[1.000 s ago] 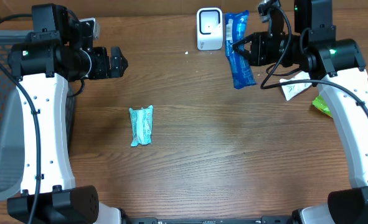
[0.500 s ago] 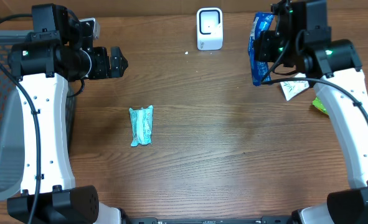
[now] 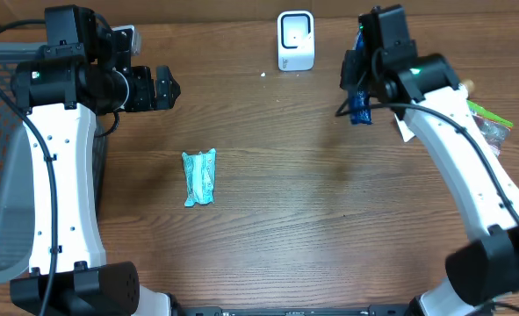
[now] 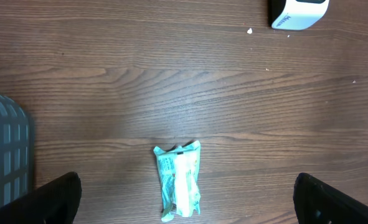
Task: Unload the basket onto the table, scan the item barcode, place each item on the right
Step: 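Hold the blue bar's barcode in front of the scanner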
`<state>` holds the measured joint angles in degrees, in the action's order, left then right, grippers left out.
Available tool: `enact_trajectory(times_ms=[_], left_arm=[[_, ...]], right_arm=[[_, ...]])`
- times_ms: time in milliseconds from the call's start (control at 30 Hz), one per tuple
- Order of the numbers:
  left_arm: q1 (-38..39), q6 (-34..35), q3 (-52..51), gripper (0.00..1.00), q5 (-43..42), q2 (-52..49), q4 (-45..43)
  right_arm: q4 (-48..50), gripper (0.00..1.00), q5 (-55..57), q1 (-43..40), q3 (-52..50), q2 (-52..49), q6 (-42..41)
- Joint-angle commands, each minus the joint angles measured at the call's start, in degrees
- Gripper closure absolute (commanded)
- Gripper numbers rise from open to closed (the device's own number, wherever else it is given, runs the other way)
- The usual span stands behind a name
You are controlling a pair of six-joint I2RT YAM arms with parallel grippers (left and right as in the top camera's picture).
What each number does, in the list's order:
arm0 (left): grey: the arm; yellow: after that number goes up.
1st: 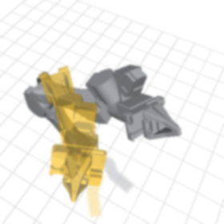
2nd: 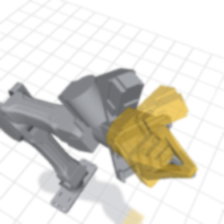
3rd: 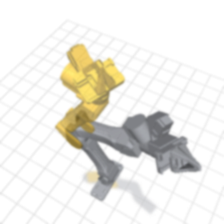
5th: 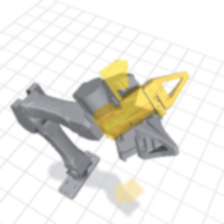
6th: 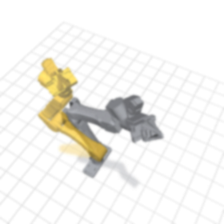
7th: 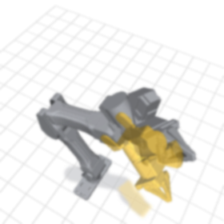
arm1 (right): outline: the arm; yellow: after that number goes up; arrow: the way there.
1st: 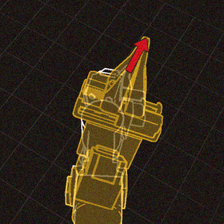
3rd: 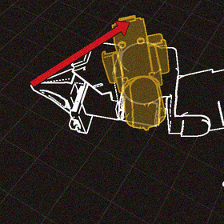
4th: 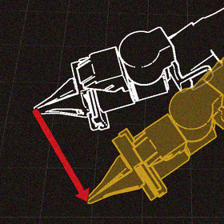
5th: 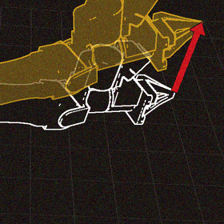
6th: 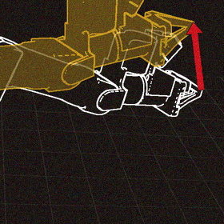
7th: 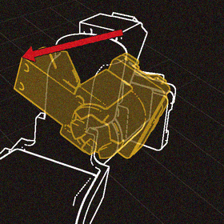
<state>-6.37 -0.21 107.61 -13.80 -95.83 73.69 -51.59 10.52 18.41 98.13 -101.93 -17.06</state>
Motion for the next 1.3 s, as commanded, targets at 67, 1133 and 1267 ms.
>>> enact_trajectory(times_ms=[67, 1133, 1267], left_arm=[[0.0, -1.1, 0.2, 0.00, -0.7, -0.4, -0.2], [0.0, -1.1, 0.2, 0.00, -0.7, -0.4, -0.2], [0.0, -1.1, 0.2, 0.01, -0.7, -0.4, -0.2]], right_arm=[[1.9, 0.96, 6.3, 0.0, 0.5, -1.6, -0.5], [32.7, 0.96, 24.9, 2.2, 1.0, -9.0, 45.6], [36.2, 0.96, 23.8, 2.9, 1.0, -12.9, 53.2]])
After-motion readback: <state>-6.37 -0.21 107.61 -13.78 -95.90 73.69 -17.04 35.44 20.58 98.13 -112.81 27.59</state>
